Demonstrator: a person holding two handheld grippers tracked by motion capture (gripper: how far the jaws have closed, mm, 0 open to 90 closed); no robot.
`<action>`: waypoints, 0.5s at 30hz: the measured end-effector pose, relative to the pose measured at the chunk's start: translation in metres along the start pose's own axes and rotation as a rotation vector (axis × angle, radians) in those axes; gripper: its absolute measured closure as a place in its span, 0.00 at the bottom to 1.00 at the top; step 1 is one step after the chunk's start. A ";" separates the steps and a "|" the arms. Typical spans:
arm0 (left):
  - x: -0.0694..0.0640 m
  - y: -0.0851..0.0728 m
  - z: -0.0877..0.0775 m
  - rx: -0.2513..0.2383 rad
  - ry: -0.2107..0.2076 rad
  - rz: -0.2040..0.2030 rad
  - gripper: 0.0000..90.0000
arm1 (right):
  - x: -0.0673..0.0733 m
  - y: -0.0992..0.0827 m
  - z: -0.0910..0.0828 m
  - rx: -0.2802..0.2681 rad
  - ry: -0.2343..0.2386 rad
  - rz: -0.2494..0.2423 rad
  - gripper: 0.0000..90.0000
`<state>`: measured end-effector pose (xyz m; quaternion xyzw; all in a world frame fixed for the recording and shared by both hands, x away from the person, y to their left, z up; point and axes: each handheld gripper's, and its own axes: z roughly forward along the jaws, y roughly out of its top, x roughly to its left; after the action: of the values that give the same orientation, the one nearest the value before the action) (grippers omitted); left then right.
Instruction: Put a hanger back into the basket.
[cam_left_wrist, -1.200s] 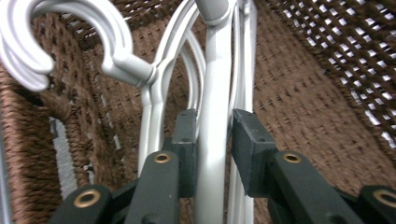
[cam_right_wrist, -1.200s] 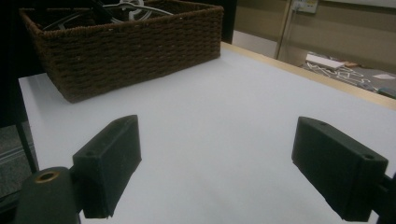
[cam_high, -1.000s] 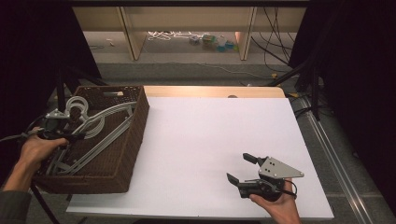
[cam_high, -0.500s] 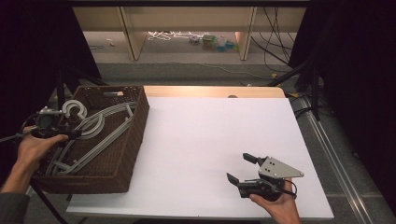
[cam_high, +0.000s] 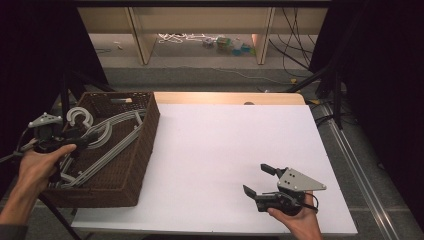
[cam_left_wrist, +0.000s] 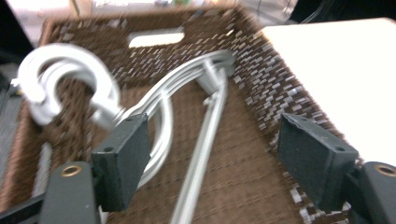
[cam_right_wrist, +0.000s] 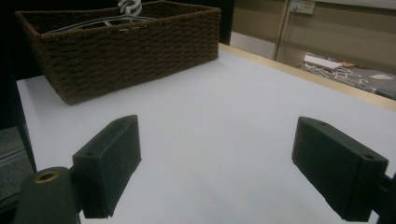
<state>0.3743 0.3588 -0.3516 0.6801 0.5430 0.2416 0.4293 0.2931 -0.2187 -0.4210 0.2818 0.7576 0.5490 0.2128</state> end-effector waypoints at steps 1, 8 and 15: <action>-0.005 0.001 -0.002 -0.017 -0.016 0.004 0.26 | 0.001 0.000 0.000 0.009 0.005 0.005 0.18; -0.043 -0.002 -0.012 -0.106 -0.079 -0.005 0.22 | 0.001 0.000 0.000 0.005 -0.009 -0.008 0.18; -0.074 -0.010 -0.012 -0.152 -0.141 -0.013 0.20 | 0.002 -0.001 0.001 0.015 0.004 0.013 0.18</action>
<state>0.3374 0.2930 -0.3436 0.6574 0.4958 0.2308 0.5184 0.2923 -0.2168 -0.4224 0.2871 0.7602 0.5454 0.2057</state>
